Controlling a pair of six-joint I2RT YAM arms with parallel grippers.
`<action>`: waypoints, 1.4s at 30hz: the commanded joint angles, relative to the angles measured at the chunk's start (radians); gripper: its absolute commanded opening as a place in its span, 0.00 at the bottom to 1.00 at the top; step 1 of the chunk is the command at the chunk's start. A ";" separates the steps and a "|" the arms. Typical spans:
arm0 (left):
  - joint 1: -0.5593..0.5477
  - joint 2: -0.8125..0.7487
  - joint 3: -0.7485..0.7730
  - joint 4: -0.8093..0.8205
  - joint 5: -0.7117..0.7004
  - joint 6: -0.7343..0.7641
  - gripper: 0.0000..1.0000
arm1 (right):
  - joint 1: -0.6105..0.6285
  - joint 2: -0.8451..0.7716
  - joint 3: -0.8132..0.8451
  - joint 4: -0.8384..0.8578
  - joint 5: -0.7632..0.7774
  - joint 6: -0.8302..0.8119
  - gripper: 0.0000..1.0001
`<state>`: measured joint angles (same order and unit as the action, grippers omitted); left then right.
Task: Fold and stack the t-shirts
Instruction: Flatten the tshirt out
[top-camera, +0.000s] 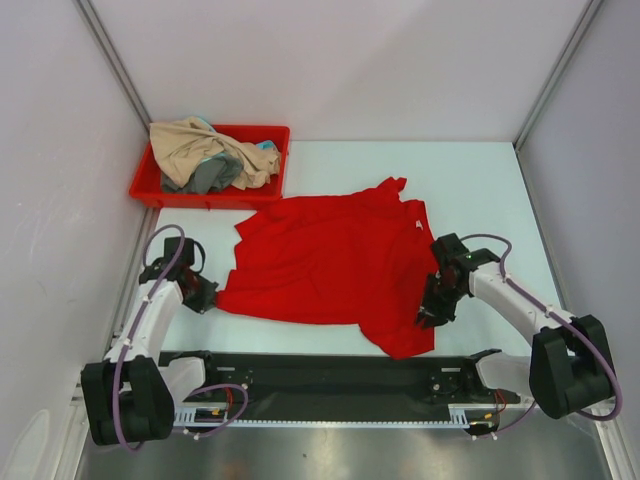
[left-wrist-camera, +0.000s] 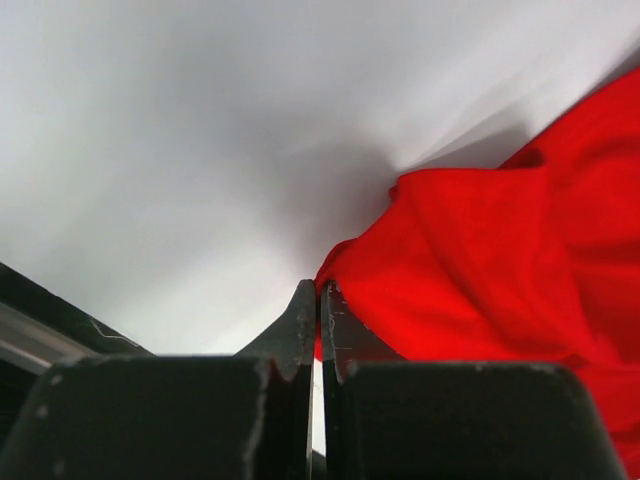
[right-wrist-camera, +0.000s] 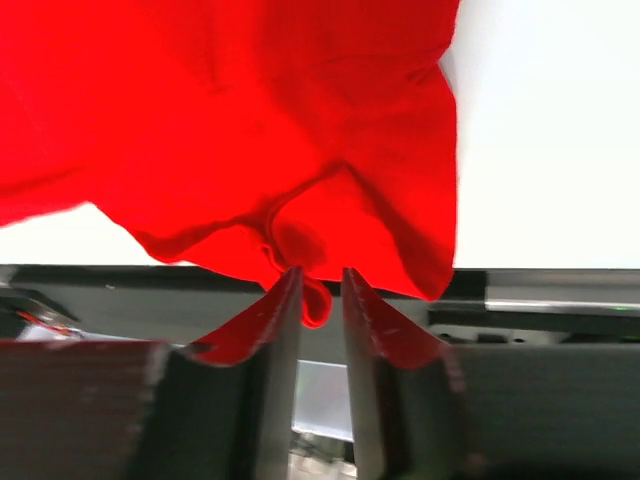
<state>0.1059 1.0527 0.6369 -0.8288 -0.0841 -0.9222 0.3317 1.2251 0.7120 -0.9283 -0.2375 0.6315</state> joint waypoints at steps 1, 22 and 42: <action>0.008 -0.017 -0.028 0.011 -0.011 0.052 0.00 | 0.001 -0.001 -0.022 0.057 0.029 0.118 0.26; 0.006 0.041 -0.031 0.097 0.067 0.115 0.00 | 0.032 0.100 -0.043 0.184 0.167 0.140 0.33; 0.008 0.067 -0.036 0.126 0.076 0.140 0.00 | 0.118 0.108 -0.068 0.146 0.268 0.114 0.38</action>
<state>0.1062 1.1149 0.5953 -0.7254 -0.0185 -0.8021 0.4389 1.3243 0.6460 -0.7223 -0.0639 0.7475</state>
